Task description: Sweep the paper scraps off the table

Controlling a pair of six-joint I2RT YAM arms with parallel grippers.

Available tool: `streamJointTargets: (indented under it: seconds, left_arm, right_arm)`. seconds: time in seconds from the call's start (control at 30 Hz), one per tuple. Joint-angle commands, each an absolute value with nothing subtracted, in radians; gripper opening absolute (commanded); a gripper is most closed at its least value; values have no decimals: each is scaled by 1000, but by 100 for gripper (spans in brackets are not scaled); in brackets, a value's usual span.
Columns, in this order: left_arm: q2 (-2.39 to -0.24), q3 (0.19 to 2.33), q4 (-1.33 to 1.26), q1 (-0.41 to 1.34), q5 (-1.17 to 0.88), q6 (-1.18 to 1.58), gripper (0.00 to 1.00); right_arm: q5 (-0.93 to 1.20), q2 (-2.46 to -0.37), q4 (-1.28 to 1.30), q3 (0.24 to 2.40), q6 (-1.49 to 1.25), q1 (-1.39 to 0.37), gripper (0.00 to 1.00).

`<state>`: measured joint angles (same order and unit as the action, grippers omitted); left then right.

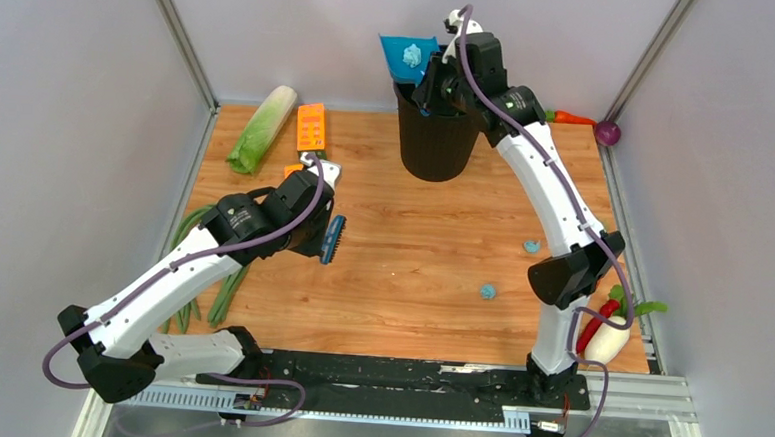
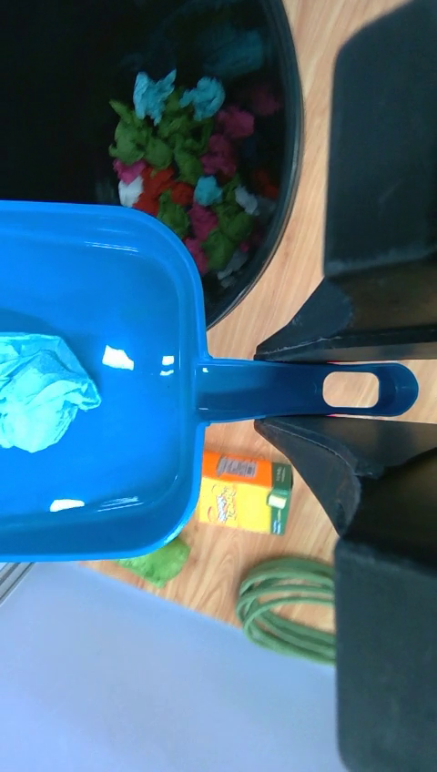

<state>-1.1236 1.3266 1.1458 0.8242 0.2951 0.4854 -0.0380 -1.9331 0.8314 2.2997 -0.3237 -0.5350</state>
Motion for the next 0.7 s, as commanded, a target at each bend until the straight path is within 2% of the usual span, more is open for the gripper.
streamJointTargets:
  seconds: [0.0,0.27,0.5,0.67]
  left_arm:
    - [-1109,1351,1147,819,310,497,0]
    - [-1140,1387,1138,821,310,489,0]
    - [-1137,1385,1129,821,298,500,0]
    - [-1117,1358,1126,821,295,517,0]
  right_arm:
    - [130,-1927,704,2306,-428,-491,0]
    - [402,-1884,499,2146,-656,-379,0]
    - [613,-1839,174,1955,-963,-282,0]
    - [689,-1830,-35,1858,-1118,-247,0]
